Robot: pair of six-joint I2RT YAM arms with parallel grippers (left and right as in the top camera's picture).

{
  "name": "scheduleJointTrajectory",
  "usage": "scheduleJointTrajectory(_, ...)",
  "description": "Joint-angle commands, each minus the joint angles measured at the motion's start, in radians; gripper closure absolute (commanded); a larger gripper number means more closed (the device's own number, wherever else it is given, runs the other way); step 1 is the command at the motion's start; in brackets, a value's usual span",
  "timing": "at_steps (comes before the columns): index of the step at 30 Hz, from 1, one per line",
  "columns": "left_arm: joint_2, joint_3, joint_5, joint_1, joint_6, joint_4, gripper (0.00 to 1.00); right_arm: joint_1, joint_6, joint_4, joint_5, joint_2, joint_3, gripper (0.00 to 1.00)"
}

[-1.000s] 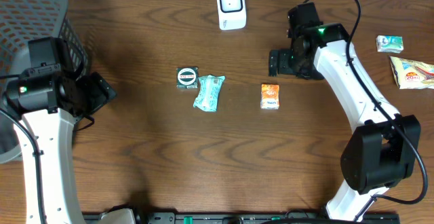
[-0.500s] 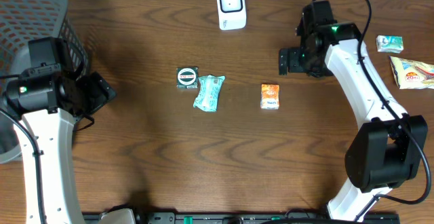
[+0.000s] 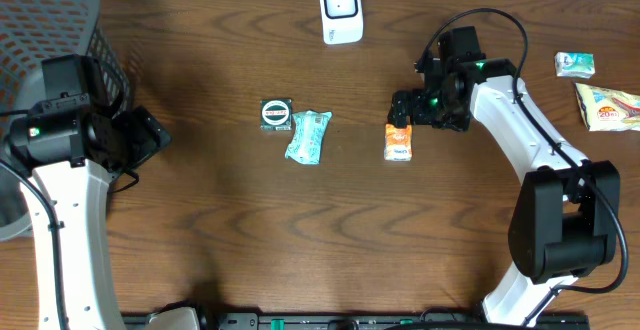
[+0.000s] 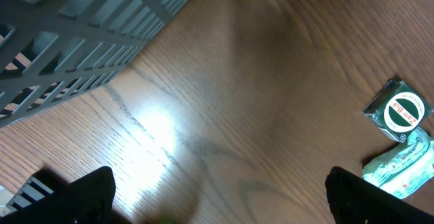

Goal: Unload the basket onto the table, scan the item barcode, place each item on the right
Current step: 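Move the right gripper back over the orange Kleenex pack, then lower the right gripper and grasp the orange Kleenex pack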

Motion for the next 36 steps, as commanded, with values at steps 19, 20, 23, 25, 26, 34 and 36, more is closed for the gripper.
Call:
scheduleJointTrajectory(19, -0.004, -0.002, -0.016, 0.003, -0.006, -0.005, 0.02, -0.042, 0.051, -0.009, 0.043, -0.002, -0.013, 0.01)
scheduleJointTrajectory(20, -0.004, -0.002, -0.016, 0.003, -0.006, -0.005, 0.02, -0.042, 0.045, -0.01, 0.042, -0.001, -0.013, 0.01)
scheduleJointTrajectory(23, -0.004, -0.002, -0.016, 0.003, -0.006, -0.005, 0.02, -0.042, 0.045, -0.01, 0.028, 0.003, -0.013, 0.01)
scheduleJointTrajectory(25, -0.004, -0.002, -0.016, 0.003, -0.006, -0.005, 0.02, -0.042, 0.045, -0.009, 0.013, 0.005, -0.013, 0.02)
scheduleJointTrajectory(26, -0.004, -0.002, -0.016, 0.003, -0.006, -0.005, 0.02, -0.042, 0.045, -0.008, 0.013, 0.005, -0.013, 0.02)
scheduleJointTrajectory(34, -0.004, -0.002, -0.016, 0.003, -0.006, -0.005, 0.02, -0.034, 0.045, -0.007, 0.013, 0.005, -0.023, 0.04)
scheduleJointTrajectory(36, -0.004, -0.002, -0.016, 0.003, -0.006, -0.005, 0.03, -0.027, 0.045, 0.006, 0.013, 0.005, -0.039, 0.05)
